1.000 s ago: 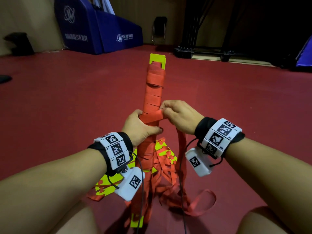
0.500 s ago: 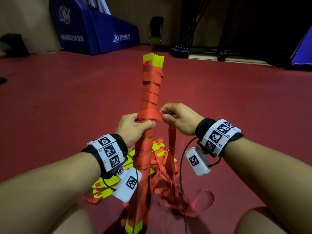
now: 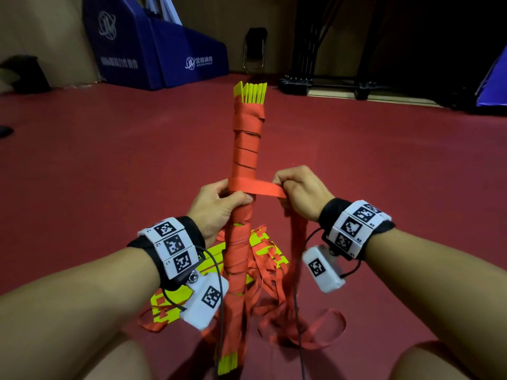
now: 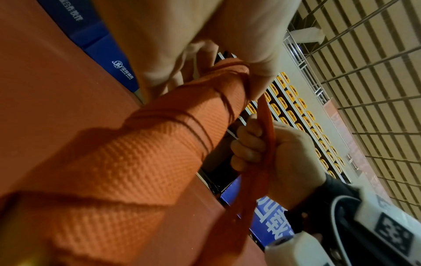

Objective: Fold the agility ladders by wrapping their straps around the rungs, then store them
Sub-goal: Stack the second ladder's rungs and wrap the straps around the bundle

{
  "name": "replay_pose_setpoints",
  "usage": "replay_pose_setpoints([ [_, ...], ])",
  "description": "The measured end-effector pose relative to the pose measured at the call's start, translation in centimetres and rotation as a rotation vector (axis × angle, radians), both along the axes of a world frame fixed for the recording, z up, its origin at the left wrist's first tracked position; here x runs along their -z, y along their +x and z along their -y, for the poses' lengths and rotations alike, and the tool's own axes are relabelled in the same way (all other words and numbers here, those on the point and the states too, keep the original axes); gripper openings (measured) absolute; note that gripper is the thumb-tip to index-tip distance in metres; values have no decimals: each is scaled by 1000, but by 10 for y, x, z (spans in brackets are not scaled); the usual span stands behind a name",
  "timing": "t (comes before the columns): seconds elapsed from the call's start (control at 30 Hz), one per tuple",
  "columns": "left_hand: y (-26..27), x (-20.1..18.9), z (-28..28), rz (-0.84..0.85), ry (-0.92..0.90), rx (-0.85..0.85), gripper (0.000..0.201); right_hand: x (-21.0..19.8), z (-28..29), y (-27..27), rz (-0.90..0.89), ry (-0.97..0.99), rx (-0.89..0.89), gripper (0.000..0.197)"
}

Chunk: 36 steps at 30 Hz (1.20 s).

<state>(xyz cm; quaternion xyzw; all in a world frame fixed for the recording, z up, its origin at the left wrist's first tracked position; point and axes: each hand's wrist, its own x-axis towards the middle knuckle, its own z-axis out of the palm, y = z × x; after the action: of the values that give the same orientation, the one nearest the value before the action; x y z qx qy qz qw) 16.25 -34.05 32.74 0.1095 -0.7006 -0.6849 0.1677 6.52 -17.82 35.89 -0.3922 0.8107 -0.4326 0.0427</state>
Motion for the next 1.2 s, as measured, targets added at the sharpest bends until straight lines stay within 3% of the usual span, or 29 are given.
replay_pose_setpoints([
  [0.1,2,-1,-1,17,14,7,21,-1,0,3,83,-130,-38,23],
  [0.2,4,-4,-2,16,23,22,18,-2,-2,7,-85,-43,-129,36],
  [0.3,4,-3,0,8,77,18,12,-3,-6,2,-167,-12,-154,27],
  [0.43,7,-8,-5,13,172,88,47,-2,-9,-2,-151,28,-152,31],
  [0.6,7,-10,-10,-23,287,182,41,-1,-3,5,-112,-36,-141,35],
  [0.73,7,-7,-20,-87,241,211,73,2,2,10,-132,-86,-91,31],
  [0.93,7,-6,-24,-94,112,198,28,3,0,10,-95,-81,-86,32],
  [1.2,5,-6,-20,-67,27,86,20,-2,-8,0,-38,-42,-116,29],
])
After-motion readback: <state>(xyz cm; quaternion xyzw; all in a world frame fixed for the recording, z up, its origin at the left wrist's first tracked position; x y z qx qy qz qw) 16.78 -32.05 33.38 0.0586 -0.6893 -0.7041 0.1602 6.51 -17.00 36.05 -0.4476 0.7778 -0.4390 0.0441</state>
